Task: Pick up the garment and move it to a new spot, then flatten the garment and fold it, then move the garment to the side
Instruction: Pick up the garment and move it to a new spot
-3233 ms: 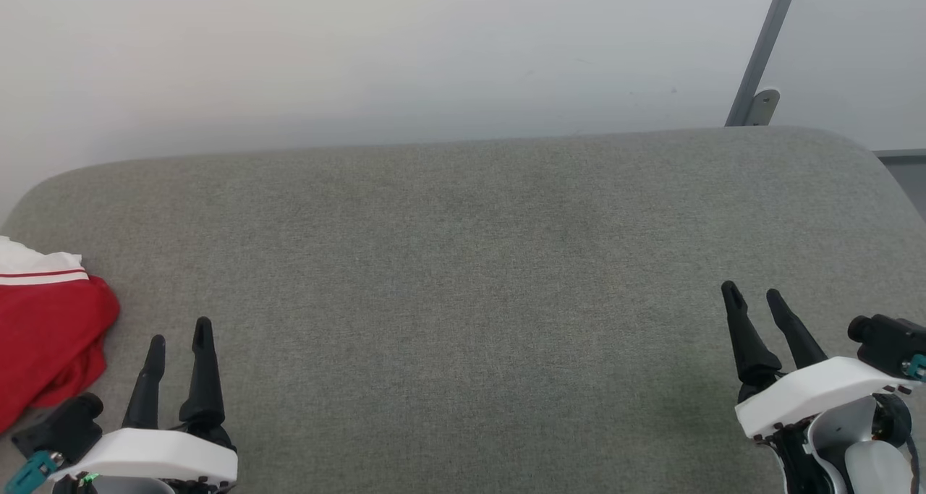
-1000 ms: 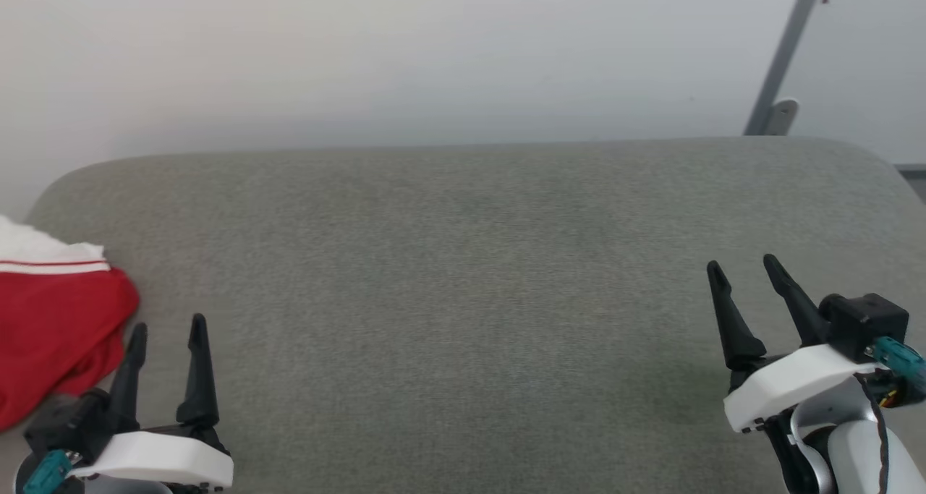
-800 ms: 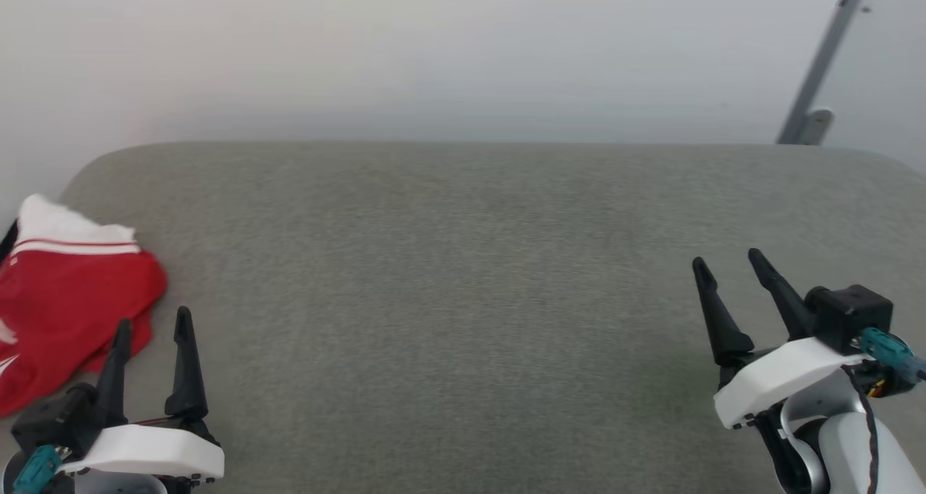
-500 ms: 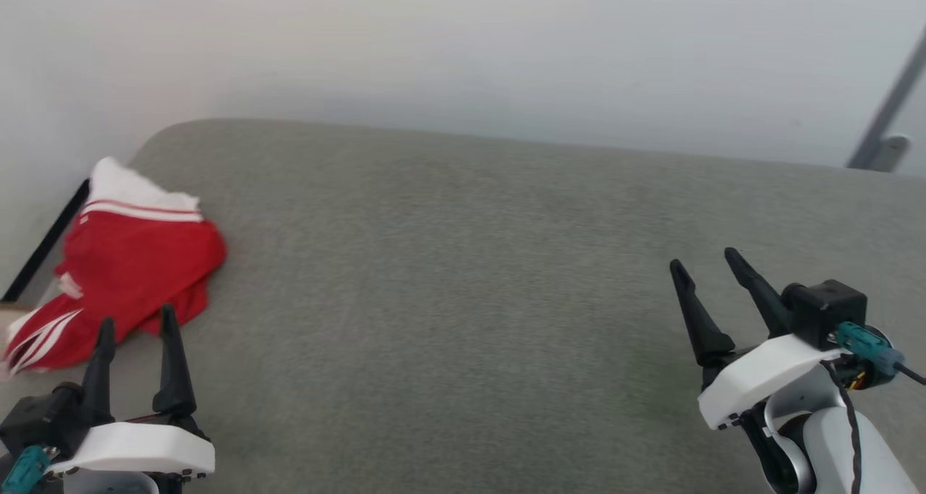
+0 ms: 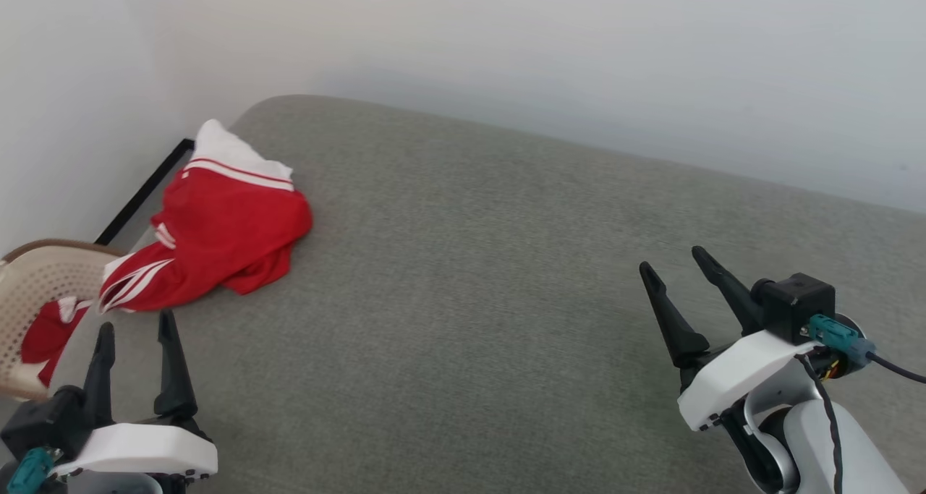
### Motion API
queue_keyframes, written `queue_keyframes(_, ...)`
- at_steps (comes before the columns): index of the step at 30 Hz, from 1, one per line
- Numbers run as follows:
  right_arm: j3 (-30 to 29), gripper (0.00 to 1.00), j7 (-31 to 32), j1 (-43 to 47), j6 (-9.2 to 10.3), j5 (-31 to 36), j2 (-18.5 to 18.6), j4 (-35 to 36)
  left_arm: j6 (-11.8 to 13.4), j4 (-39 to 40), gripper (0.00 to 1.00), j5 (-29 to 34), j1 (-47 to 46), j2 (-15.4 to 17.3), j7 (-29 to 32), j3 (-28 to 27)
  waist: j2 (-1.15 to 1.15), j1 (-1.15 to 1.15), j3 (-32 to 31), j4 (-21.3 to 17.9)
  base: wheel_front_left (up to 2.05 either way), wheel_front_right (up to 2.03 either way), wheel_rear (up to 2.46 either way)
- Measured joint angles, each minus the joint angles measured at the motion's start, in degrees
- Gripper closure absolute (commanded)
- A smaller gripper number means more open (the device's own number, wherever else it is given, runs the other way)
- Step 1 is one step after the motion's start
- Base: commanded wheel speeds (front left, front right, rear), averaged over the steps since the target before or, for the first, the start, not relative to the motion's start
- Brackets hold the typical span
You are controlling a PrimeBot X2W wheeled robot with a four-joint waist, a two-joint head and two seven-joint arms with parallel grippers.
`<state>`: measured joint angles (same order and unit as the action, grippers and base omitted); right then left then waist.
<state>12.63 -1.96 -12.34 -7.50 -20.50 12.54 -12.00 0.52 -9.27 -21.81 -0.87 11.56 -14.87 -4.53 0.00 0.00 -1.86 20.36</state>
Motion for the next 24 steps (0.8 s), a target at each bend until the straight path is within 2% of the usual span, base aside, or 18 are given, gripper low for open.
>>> queue_keyframes(14,-0.03,0.0,-0.19,-0.08,0.0,-0.71,0.57,-0.09,0.44,-1.54,0.0,-1.74,-0.76,-0.85,0.02,0.32,0.0,0.0,0.72,3.76,0.0,0.0,0.0)
queue_keyframes(24,-2.27,0.0,0.66,-0.75,0.0,-0.47,1.62,2.41,0.2,-5.98,0.0,-3.79,-9.38,-0.83,1.33,0.13,0.0,0.0,4.62,4.11,0.0,0.0,0.0)
